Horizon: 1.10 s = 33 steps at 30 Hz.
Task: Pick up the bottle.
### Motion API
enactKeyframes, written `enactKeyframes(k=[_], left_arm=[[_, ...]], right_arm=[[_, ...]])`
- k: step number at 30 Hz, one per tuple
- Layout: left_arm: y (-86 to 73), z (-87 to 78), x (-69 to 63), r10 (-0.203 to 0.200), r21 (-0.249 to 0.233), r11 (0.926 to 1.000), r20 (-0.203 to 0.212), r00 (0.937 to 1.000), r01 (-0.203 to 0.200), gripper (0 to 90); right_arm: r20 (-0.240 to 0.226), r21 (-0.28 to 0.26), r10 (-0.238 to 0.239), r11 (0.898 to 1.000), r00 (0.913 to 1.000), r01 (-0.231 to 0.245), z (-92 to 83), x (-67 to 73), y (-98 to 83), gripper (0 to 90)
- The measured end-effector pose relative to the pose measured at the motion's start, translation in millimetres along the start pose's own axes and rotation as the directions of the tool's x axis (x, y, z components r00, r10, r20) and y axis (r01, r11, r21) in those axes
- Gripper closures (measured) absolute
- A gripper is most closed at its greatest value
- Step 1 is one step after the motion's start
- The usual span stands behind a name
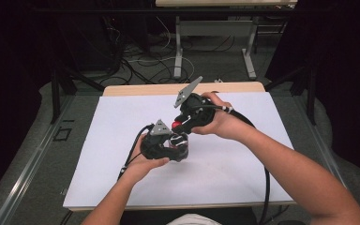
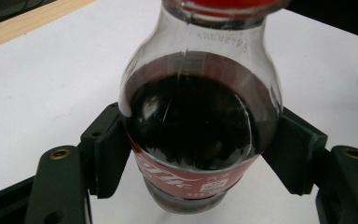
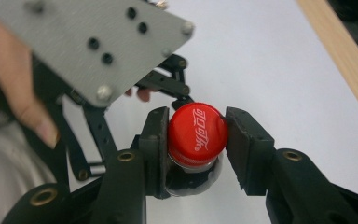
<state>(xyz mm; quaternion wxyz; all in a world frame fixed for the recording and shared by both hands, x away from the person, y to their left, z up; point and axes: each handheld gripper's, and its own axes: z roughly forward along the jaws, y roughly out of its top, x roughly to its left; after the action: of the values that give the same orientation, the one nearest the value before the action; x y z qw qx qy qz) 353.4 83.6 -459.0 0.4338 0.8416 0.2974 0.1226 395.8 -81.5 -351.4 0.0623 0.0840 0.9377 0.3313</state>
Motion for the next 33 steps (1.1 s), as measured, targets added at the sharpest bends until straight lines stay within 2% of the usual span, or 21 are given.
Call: enactKeyframes(k=[1, 2, 3, 5, 7, 10, 12, 13, 14, 15, 16, 18, 20, 21, 22, 25, 26, 27, 29, 31, 33], left_arm=[[0.2, -0.2, 0.0, 0.004, 0.002, 1.0, 0.003, 1.0, -0.004, 30.4], [0.1, -0.1, -0.4, 0.007, 0.003, 1.0, 0.005, 1.0, -0.007, 30.4], [0.1, 0.1, -0.5, 0.003, 0.002, 1.0, 0.005, 1.0, -0.003, 30.4], [0.0, -0.3, 0.9, -0.007, -0.001, 1.0, 0.004, 1.0, 0.007, 30.4], [0.1, -1.1, 1.9, -0.007, -0.001, 1.0, -0.006, 1.0, 0.007, 30.4], [-0.2, -2.2, 3.2, -0.018, 0.002, 0.9998, -0.008, 0.9998, 0.018, 30.4], [-0.2, -2.8, 3.0, -0.024, 0.003, 0.9997, -0.009, 0.9997, 0.024, 30.4], [-0.1, -2.9, 3.1, -0.022, 0.004, 0.9997, -0.01, 0.9997, 0.022, 30.4], [0.3, -3.1, 4.1, -0.007, 0.005, 1.0, -0.013, 0.9999, 0.007, 30.4], [0.2, -2.0, 2.5, -0.029, -0.011, 0.9995, -0.011, 0.9995, 0.029, 30.4], [0.4, -2.2, 2.5, -0.028, -0.009, 0.9996, -0.01, 0.9996, 0.028, 30.4], [0.4, -2.2, 2.4, -0.025, -0.01, 0.9996, -0.01, 0.9996, 0.025, 30.4], [0.4, -2.5, 2.8, -0.01, 0.001, 1.0, -0.013, 0.9999, 0.01, 30.3], [0.2, -2.2, 2.2, -0.009, 0.004, 1.0, -0.01, 0.9999, 0.009, 30.3], [0.0, -2.3, 2.2, -0.01, 0.004, 0.9999, -0.007, 0.9999, 0.01, 30.3], [0.4, -3.4, 2.1, -0.004, 0.013, 0.9999, 0.0, 1.0, 0.004, 30.4], [0.3, -2.7, 1.4, 0.001, 0.002, 1.0, -0.007, 1.0, -0.001, 30.4], [0.5, -2.6, 0.9, 0.004, 0.002, 1.0, -0.005, 1.0, -0.004, 30.4], [0.8, -2.2, -0.5, 0.012, 0.001, 0.9999, 0.001, 0.9999, -0.012, 30.4], [1.0, -1.6, -2.5, 0.01, 0.003, 0.9999, 0.013, 0.9999, -0.01, 30.4], [1.2, -1.0, -3.4, 0.005, 0.0, 1.0, 0.01, 0.9999, -0.005, 30.4]], right_arm=[[-0.027, 0.0, -0.066, 0.998, 0.9975, 0.066, -0.4, -3.9, 0.2, 60.5], [-0.052, 0.001, -0.102, 0.995, 0.9934, 0.102, -0.6, -6.8, 0.2, 60.4], [-0.078, -0.011, -0.166, 0.986, 0.9831, 0.165, -0.2, -9.2, -0.1, 60.3], [-0.094, -0.02, -0.152, 0.988, 0.9838, 0.151, 0.3, -15.1, 0.1, 59.8], [-0.072, -0.024, -0.151, 0.988, 0.9859, 0.15, 0.5, -12.5, -0.6, 49.2], [-0.039, -0.052, -0.04, 0.998, 0.9984, 0.038, -0.8, -7.3, 0.0, 42.0], [-0.026, -0.052, 0.06, 0.997, 0.9979, -0.061, -0.9, -2.5, 0.5, 42.1], [-0.016, -0.045, 0.105, 0.993, 0.9944, -0.105, -0.3, -0.1, 1.0, 42.1], [0.017, -0.044, 0.127, 0.991, 0.9918, -0.126, 0.2, 3.4, 1.4, 42.2], [0.056, -0.05, 0.133, 0.99, 0.9895, -0.131, 1.4, 6.8, 2.1, 43.3], [0.089, -0.05, 0.159, 0.987, 0.9833, -0.155, 2.1, 10.6, 2.6, 44.8], [0.116, -0.058, 0.199, 0.979, 0.973, -0.193, 3.3, 17.2, 3.8, 50.9], [0.182, -0.058, 0.207, 0.978, 0.9612, -0.2, 5.6, 22.4, 4.6, 56.0], [0.187, -0.05, 0.206, 0.978, 0.9605, -0.2, 6.2, 24.0, 5.0, 58.5], [0.213, -0.049, 0.197, 0.98, 0.9572, -0.191, 6.7, 24.9, 5.2, 60.1], [0.158, -0.05, 0.171, 0.985, 0.9726, -0.165, 5.4, 19.5, 4.1, 60.6], [0.131, -0.041, 0.141, 0.99, 0.9813, -0.137, 4.3, 16.4, 3.5, 60.9], [0.081, -0.034, 0.079, 0.996, 0.9936, -0.077, 2.4, 10.2, 2.3, 61.0], [0.021, -0.022, 0.011, 1.0, 0.9997, -0.011, 0.4, 4.5, 1.5, 61.0], [-0.037, -0.027, -0.067, 0.997, 0.9971, 0.066, -1.1, -4.5, 0.2, 60.9], [-0.09, -0.043, -0.15, 0.988, 0.9846, 0.147, -1.9, -10.0, -1.8, 60.5]])
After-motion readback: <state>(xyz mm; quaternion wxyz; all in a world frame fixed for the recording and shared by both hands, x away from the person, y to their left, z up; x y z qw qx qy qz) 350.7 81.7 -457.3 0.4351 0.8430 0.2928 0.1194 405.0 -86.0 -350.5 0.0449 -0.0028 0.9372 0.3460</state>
